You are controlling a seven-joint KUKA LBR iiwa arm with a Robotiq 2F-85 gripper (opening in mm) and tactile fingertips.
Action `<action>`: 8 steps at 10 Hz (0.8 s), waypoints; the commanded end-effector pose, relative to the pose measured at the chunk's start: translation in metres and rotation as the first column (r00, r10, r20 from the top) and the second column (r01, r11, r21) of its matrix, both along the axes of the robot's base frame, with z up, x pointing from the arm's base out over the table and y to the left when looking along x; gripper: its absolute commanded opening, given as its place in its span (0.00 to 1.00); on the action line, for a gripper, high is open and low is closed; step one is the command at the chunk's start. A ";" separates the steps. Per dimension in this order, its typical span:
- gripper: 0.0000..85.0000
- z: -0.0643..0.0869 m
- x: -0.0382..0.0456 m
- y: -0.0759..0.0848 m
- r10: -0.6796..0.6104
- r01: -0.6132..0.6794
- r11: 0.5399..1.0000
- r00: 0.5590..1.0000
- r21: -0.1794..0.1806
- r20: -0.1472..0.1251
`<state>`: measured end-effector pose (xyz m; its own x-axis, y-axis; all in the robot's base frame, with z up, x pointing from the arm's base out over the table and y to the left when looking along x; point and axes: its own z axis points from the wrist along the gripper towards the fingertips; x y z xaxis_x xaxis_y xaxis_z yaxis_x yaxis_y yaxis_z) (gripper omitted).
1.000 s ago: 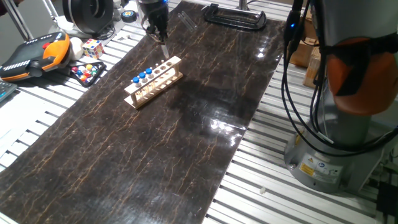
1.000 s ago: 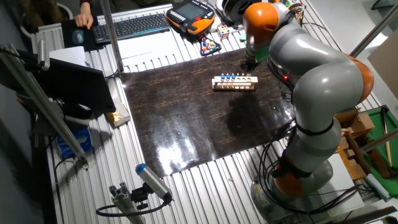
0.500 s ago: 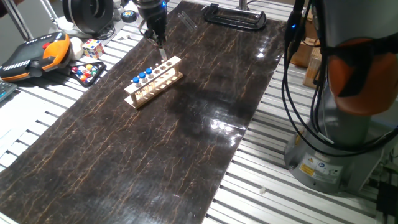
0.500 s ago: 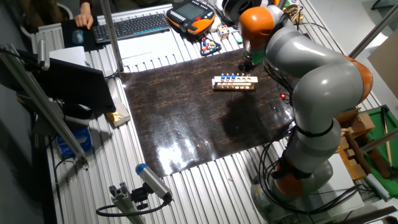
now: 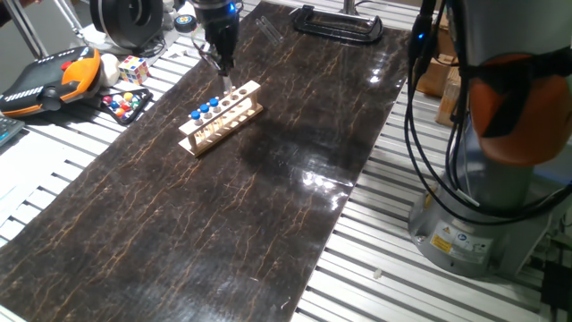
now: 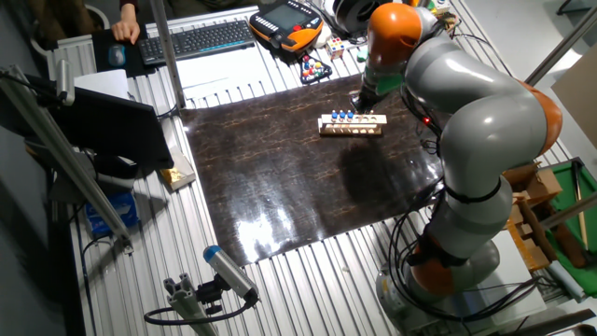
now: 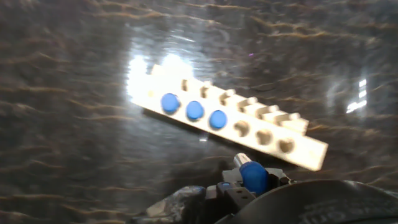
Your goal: Shake the test tube
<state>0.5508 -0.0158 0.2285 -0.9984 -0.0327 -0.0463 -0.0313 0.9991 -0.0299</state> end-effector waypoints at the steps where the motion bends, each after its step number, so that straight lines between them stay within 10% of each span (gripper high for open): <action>1: 0.01 0.002 -0.0006 0.006 -0.023 0.023 0.999 1.000 0.022 -0.008; 5: 0.01 -0.003 -0.0053 0.020 -0.075 0.075 0.996 0.997 0.045 -0.010; 8: 0.01 -0.012 0.0001 -0.014 -0.040 0.040 0.999 0.999 -0.019 0.000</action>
<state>0.5515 -0.0255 0.2164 -0.9990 0.0018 -0.0450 0.0042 0.9985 -0.0551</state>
